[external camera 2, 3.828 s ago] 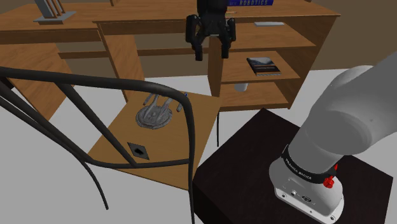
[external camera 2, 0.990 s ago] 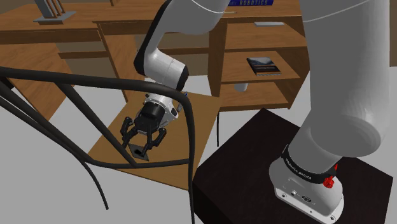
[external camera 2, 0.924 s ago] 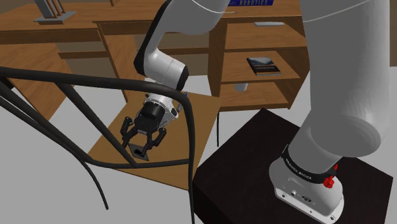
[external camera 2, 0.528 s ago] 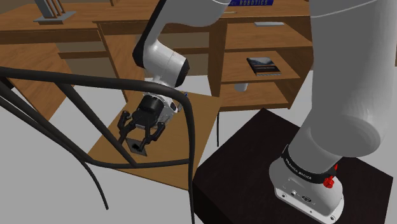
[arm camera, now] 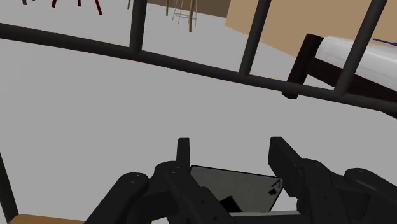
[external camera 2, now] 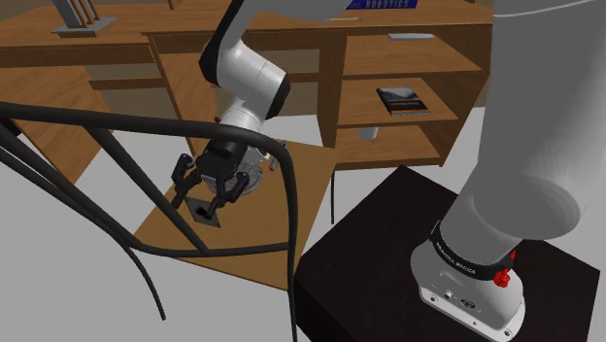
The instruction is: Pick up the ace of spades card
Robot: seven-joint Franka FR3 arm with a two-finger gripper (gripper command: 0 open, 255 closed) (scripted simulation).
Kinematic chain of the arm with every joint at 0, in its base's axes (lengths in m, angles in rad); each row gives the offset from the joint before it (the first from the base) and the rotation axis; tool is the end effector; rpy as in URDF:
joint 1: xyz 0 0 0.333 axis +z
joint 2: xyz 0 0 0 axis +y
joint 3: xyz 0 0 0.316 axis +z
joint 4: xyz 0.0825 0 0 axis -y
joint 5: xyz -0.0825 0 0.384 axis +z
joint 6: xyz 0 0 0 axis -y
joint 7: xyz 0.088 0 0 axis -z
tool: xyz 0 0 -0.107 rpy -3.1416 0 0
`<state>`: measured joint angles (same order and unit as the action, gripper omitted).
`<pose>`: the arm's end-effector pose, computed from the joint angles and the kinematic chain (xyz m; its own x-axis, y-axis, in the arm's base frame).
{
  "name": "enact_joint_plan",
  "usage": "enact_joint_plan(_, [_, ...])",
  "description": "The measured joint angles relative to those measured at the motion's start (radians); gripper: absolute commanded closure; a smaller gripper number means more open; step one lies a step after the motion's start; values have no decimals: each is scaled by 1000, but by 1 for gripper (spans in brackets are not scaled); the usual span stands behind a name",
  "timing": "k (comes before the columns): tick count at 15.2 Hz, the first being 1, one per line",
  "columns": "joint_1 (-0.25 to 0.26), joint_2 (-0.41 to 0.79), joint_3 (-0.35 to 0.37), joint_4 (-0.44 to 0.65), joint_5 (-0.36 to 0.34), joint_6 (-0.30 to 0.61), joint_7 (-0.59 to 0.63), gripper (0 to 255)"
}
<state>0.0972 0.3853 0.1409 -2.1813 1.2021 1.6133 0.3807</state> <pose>0.4570 0.2107 0.2266 0.2500 -0.0651 -0.9661 -0.8385 -0.5134 -0.1824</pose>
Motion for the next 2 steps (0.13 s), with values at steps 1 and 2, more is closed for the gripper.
enact_joint_plan(1, [-1,-14,0,-2,0,-6,10,255])
enact_joint_plan(2, [-2,-20,0,-4,1,-8,14,255])
